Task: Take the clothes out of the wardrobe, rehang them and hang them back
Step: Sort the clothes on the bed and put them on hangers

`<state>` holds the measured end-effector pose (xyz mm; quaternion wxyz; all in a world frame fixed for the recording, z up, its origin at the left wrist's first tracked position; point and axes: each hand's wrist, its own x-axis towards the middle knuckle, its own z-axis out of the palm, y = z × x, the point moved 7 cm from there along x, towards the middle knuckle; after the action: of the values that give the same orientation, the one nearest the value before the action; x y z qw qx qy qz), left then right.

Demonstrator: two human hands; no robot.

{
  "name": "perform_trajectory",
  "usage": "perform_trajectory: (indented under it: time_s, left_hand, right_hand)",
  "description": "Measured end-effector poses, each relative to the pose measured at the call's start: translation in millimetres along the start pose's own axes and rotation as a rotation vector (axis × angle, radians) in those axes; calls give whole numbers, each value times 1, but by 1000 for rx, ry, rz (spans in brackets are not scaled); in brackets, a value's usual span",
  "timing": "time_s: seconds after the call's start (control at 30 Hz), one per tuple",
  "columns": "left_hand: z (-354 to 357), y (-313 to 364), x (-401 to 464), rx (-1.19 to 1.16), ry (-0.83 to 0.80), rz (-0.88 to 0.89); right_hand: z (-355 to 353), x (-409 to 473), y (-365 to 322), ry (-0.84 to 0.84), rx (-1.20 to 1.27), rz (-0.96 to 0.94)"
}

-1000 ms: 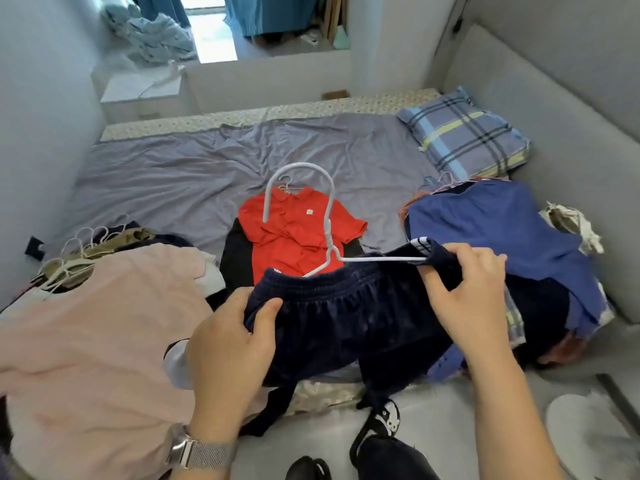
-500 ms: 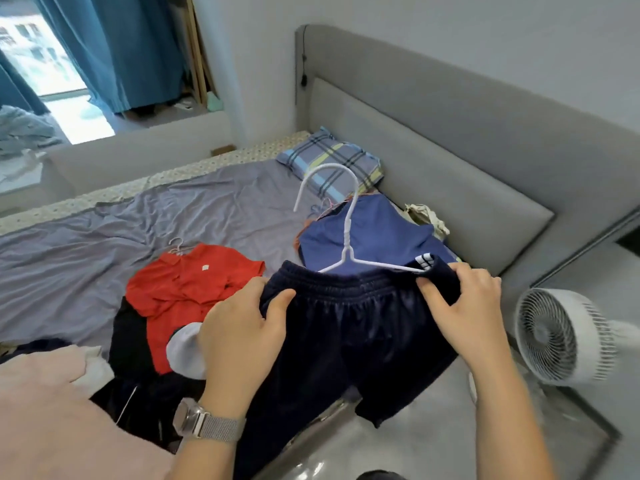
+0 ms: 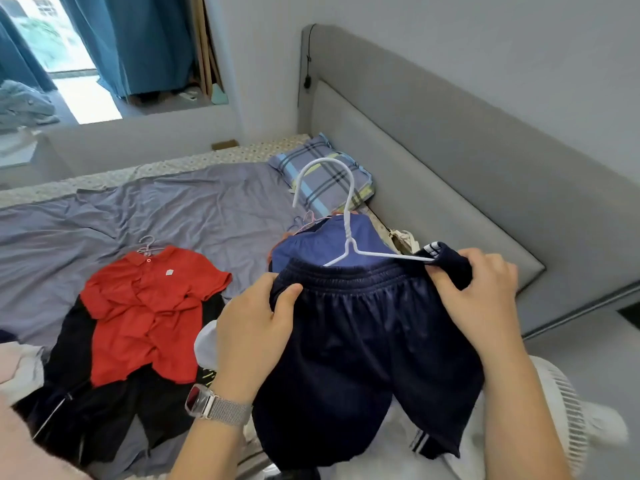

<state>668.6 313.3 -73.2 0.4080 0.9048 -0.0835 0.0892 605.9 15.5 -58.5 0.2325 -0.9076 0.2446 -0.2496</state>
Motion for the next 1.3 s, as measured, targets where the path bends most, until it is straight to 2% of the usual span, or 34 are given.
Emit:
perform_trajectory:
  time_s: [0.13, 0.3, 0.5, 0.57, 0.73, 0.8, 0.87, 0.97, 1.1, 1.3]
  left_hand:
    - [23, -8, 43, -36, -37, -13]
    - [73, -10, 77, -72, -156, -23]
    - [118, 9, 116, -118, -226, -39]
    - [123, 21, 142, -139, -207, -38]
    - [121, 37, 214, -42, -27, -50]
    - [135, 18, 238, 37, 11, -83]
    - [160, -12, 259, 172, -1, -140]
    - [194, -52, 287, 325, -14, -232]
    - [206, -78, 307, 278, 59, -260]
    - [201, -119, 266, 211, 30, -497]
  right_hand:
    - [23, 40, 3, 9, 0, -21]
    - [41, 78, 25, -6, -46, -35]
    - [50, 146, 53, -88, -103, -45]
    - [50, 180, 48, -58, -57, -57]
    - [78, 257, 26, -5, 71, -131]
    - [117, 276, 33, -83, 39, -168]
    - [168, 288, 49, -228, 13, -191]
    - [240, 303, 70, -372, -31, -163]
    - [318, 343, 77, -459, -63, -106]
    - [443, 373, 89, -763, -129, -95]
